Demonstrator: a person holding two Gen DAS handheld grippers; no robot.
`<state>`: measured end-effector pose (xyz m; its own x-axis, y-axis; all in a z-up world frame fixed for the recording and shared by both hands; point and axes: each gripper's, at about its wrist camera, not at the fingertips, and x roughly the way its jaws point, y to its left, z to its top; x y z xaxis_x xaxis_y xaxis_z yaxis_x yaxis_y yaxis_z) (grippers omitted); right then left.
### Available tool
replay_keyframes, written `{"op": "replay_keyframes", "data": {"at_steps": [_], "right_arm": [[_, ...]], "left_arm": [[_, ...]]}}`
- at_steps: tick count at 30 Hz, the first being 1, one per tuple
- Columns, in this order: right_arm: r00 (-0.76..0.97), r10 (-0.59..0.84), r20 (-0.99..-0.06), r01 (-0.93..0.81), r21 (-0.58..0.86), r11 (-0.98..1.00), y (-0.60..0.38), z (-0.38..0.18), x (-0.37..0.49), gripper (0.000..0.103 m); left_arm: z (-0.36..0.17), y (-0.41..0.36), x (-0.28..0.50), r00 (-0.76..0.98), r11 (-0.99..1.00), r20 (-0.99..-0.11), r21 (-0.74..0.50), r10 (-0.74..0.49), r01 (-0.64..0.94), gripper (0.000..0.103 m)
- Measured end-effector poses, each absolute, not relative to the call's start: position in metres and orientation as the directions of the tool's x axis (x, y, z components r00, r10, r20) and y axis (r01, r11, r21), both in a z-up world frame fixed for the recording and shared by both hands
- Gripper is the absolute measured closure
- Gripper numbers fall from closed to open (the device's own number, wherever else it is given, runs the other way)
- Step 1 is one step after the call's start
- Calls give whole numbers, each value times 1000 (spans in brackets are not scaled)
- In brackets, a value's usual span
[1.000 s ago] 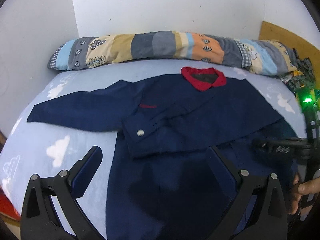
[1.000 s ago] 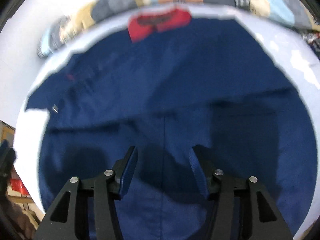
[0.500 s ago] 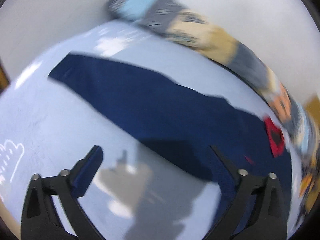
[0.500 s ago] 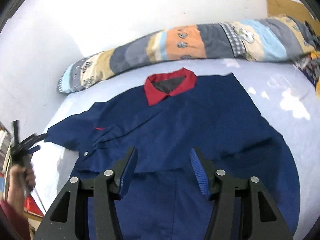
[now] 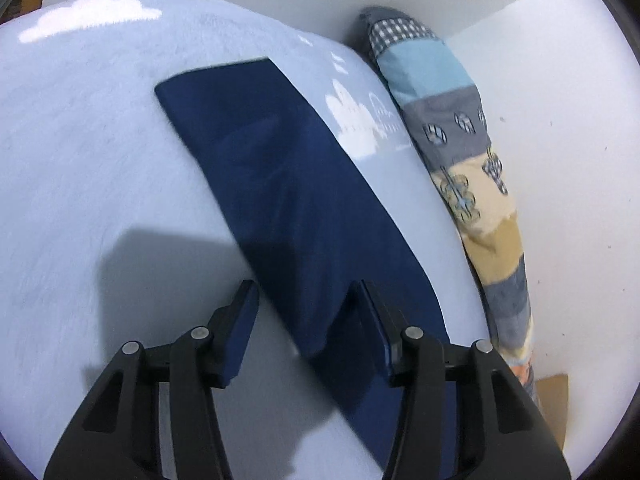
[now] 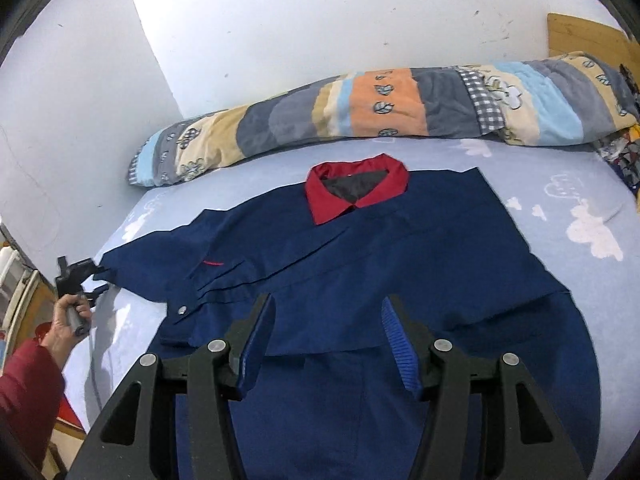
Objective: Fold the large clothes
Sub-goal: 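Grasp the other navy sleeve cuff with the left gripper and lift it, then fold the held sleeve across the jacket body and release the left gripper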
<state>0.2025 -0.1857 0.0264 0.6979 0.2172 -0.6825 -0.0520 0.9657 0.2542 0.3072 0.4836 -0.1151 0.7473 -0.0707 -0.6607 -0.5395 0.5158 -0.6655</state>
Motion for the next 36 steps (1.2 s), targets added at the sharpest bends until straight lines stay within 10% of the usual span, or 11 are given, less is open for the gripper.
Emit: {"op": "replay_keyframes", "data": {"at_steps": [7, 11, 23, 36], "right_arm": [[731, 215, -648, -76, 237, 969, -177, 29, 201, 44], [738, 168, -653, -41, 205, 978, -182, 29, 209, 44], [597, 47, -801, 88, 123, 988, -200, -19, 248, 45], [379, 28, -925, 195, 109, 975, -237, -67, 257, 45]], "left_arm": [[-126, 521, 312, 848, 422, -530, -770, -5, -479, 59], [-115, 519, 322, 851, 462, -525, -758, -13, -461, 95], [-18, 442, 328, 804, 756, -591, -495, 68, -428, 95], [115, 302, 323, 866, 888, -488, -437, -104, -139, 95]]}}
